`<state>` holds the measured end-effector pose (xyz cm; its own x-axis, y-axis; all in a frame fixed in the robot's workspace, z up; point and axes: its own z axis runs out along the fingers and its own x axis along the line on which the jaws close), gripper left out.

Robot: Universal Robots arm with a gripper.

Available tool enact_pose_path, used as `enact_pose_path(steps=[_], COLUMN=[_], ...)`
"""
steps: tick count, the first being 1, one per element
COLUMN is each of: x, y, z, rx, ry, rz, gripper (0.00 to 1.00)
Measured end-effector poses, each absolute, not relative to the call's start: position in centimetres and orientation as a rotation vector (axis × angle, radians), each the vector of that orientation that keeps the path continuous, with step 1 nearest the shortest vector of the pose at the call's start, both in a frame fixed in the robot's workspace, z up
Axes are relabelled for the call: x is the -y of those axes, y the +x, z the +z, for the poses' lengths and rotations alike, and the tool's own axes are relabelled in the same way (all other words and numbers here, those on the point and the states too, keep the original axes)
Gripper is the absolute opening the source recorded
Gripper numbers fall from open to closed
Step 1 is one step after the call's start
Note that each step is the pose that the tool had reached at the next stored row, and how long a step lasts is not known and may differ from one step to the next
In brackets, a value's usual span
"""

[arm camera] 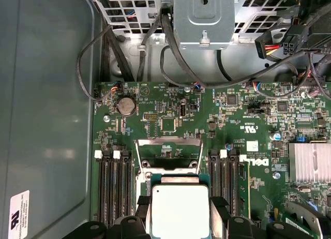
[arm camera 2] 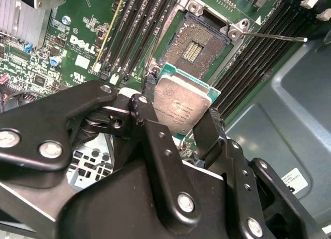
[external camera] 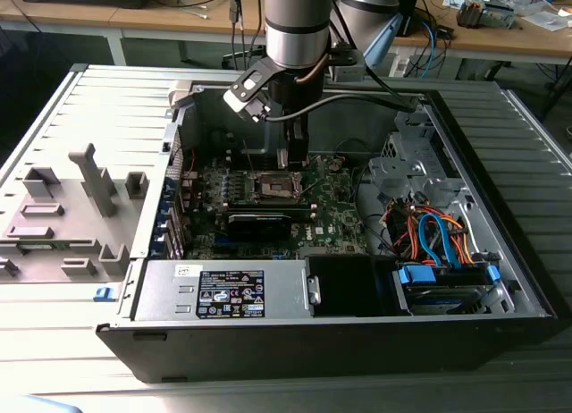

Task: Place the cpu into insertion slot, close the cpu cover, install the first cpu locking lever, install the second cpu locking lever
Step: 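Place the cpu into insertion slot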

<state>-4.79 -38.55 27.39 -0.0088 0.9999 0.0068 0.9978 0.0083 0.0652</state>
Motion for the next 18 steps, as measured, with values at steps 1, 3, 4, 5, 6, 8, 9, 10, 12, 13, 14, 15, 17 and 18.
enact_pose_path(steps=[1,3,4,5,6,8,9,10,12,13,14,15,17,18], x=[38.55,38.55,38.55,38.55,38.55,38.55,38.55,38.55,38.55,38.55,38.55,38.55,38.55,38.55], y=[-4.8,-4.83,-4.84,-4.86,-4.88,-4.94,-4.96,-4.97,-5.02,-5.03,-5.06,-5.09,-5.12,-5.14], z=[27.39,27.39,27.39,27.38,27.38,27.37,27.36,27.36,27.35,27.35,27.35,27.34,27.33,27.33], rx=[-2.201,-2.201,-2.201,-2.201,-2.201,-2.201,-2.201,-2.201,-2.201,-2.201,-2.201,-2.201,-2.201,-2.201], ry=[2.182,2.182,2.182,2.182,2.182,2.182,2.182,2.182,2.182,2.182,2.182,2.182,2.182,2.182], rz=[0.079,0.079,0.079,0.079,0.079,0.079,0.079,0.079,0.079,0.079,0.079,0.079,0.079,0.079], gripper=[0.54,0.54,0.54,0.54,0.54,0.54,0.54,0.54,0.54,0.54,0.54,0.54,0.54,0.54])
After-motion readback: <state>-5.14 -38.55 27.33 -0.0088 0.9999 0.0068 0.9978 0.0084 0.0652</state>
